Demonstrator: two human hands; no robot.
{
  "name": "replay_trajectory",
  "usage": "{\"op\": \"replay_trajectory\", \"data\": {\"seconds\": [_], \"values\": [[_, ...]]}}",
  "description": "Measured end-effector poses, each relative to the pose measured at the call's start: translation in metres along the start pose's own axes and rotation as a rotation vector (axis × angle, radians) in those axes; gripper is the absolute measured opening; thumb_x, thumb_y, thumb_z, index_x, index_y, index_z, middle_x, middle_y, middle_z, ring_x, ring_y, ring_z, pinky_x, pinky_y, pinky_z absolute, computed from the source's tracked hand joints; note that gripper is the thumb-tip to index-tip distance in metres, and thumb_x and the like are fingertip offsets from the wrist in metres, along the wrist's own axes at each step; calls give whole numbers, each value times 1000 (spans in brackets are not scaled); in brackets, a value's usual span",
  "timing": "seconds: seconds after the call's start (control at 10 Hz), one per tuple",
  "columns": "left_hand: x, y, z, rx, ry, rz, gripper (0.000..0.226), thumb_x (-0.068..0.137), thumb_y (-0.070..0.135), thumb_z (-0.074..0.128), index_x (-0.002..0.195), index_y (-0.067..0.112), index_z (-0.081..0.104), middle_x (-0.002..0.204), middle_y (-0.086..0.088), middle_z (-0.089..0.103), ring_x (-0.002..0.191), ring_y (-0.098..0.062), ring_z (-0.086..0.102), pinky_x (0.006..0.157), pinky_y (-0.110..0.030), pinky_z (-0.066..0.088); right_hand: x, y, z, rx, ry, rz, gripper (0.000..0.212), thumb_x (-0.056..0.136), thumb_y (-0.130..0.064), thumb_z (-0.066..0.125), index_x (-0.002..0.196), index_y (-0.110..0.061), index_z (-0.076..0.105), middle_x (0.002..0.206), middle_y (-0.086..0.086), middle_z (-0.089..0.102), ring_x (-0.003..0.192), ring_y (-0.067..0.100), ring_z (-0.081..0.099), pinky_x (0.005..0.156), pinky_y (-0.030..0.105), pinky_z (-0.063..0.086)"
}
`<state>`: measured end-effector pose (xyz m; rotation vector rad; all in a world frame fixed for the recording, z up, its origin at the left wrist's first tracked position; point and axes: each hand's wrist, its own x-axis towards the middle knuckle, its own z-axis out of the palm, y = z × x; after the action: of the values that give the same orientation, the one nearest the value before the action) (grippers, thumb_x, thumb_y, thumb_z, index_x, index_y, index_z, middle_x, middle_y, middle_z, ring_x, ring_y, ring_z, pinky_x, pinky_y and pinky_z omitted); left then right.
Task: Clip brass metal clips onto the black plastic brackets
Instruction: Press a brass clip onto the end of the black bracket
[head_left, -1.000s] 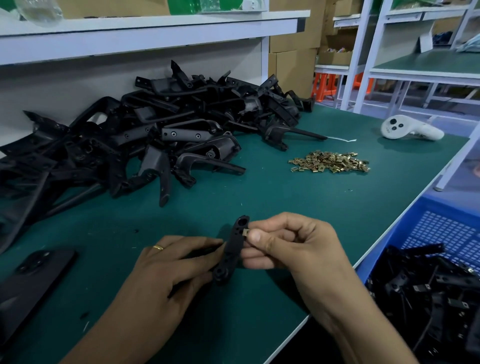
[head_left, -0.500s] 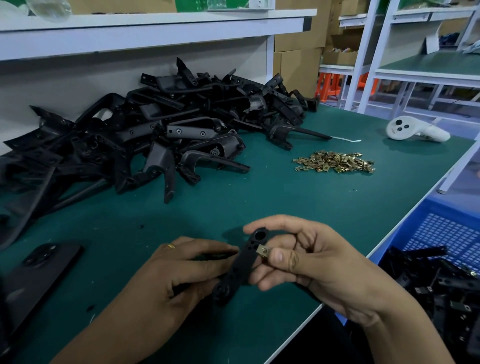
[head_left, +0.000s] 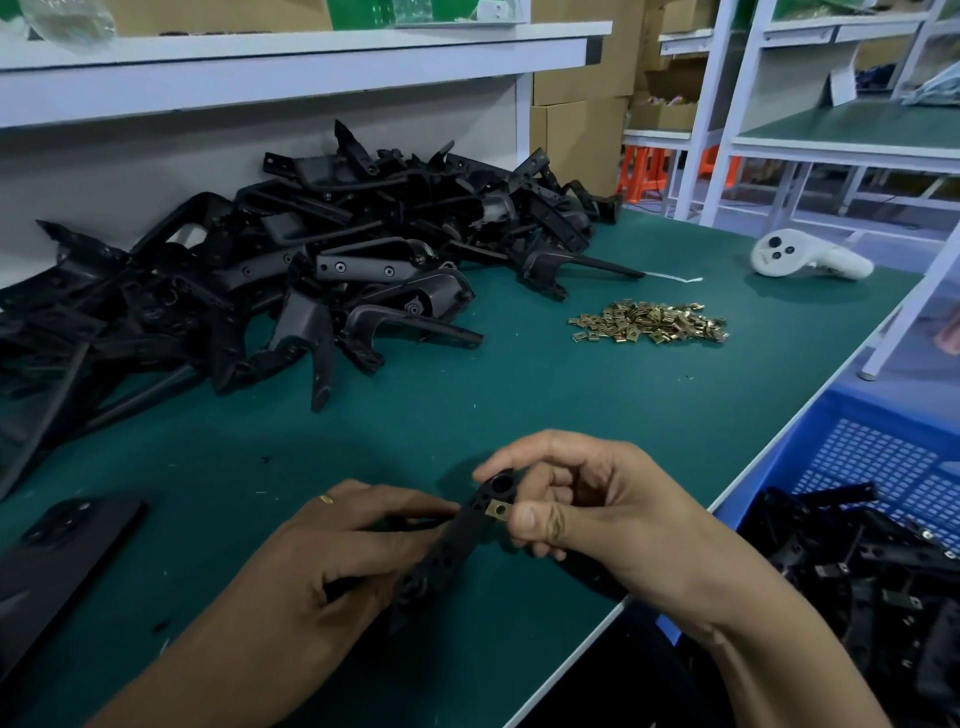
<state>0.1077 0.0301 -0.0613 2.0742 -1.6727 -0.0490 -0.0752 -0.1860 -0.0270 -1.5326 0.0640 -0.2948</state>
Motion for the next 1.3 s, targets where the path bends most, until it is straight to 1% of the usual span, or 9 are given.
{"op": "replay_trajectory", "data": {"seconds": [0.3,0.4,0.5,0.7,0.8,0.9,1.0,1.1,1.3], "values": [[1,6,1,20,29,-3,59,91,29,78,139,55,53,139,30,55,127,0,54,99,-19,43,-1,1,4,-84,2,7,28,84,-8,80,111,-11,72,75,3,66,68,13,57,66,22,48],[5,16,-1,58,81,-14,66,89,30,81,142,55,51,135,31,56,123,-3,55,98,-33,47,2,3,10,-27,56,7,29,88,-7,75,115,-6,65,81,9,68,74,19,63,68,25,52],[8,29,-5,125,154,7,67,89,30,60,151,50,43,128,32,58,111,1,53,90,-32,40,7,8,18,5,133,47,24,92,-2,72,112,-4,58,81,8,71,72,22,69,63,26,54],[11,42,-10,145,192,20,69,93,35,50,160,42,32,124,26,59,108,0,56,99,-24,38,8,5,26,-1,112,108,19,104,-18,60,98,0,60,85,16,77,65,28,69,50,26,48],[11,45,-8,63,234,2,70,100,41,55,162,43,23,125,29,57,104,3,57,96,-19,44,11,4,34,118,122,96,25,107,-19,53,89,-4,63,79,20,75,59,23,66,47,22,45],[5,42,-9,-86,276,-97,89,94,36,70,162,47,14,135,31,54,119,2,59,95,-25,50,13,6,45,168,101,39,24,105,-16,56,83,-9,66,72,17,72,55,20,62,49,21,46],[4,43,-9,8,161,-132,98,90,17,72,163,44,12,138,24,53,123,-6,55,97,-29,46,15,8,53,125,108,20,22,98,-15,56,79,-15,66,69,15,72,51,21,56,49,21,44],[9,47,-13,204,106,-104,90,77,24,58,163,24,28,124,8,63,109,-24,61,89,-42,50,15,8,55,40,103,17,25,97,-22,56,75,-15,64,67,14,71,50,25,50,46,23,40],[16,57,-16,434,109,-207,107,61,17,82,158,14,36,118,-1,64,101,-32,62,80,-47,54,14,7,59,34,139,-40,29,100,-29,61,76,-13,64,65,11,69,48,19,47,47,23,37]]}}
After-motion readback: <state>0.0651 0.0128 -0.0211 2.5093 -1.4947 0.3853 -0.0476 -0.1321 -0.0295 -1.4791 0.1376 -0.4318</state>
